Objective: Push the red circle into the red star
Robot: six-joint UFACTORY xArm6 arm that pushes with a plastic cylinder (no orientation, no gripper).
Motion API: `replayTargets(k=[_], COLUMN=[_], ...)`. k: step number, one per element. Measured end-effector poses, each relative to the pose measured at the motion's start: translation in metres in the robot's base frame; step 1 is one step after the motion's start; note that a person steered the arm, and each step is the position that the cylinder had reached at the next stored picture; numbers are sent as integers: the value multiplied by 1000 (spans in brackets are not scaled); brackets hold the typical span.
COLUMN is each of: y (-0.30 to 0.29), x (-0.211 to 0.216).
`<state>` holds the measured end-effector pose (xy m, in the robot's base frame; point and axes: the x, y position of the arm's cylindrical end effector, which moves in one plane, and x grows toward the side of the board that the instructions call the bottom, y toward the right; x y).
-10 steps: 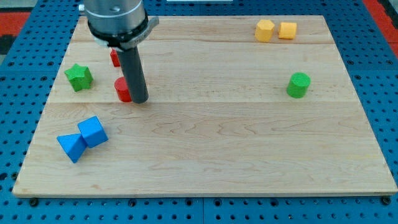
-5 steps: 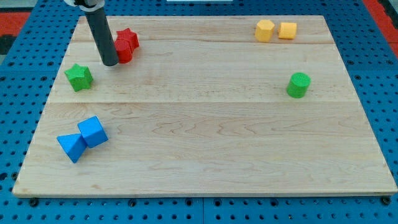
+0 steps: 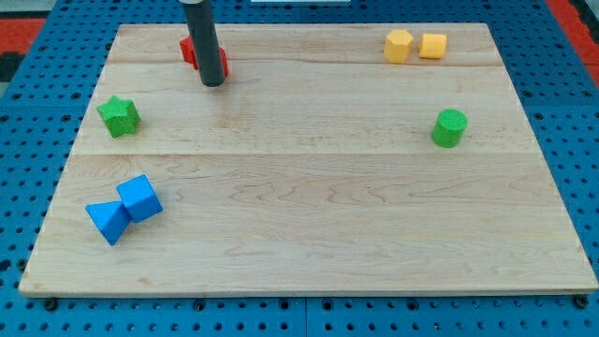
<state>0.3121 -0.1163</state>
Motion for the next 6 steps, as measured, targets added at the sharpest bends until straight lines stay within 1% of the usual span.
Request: replayTargets(k=[1, 3, 4, 5, 6], y=[6, 8, 38, 50, 12], x=[-3, -39, -44, -62, -76])
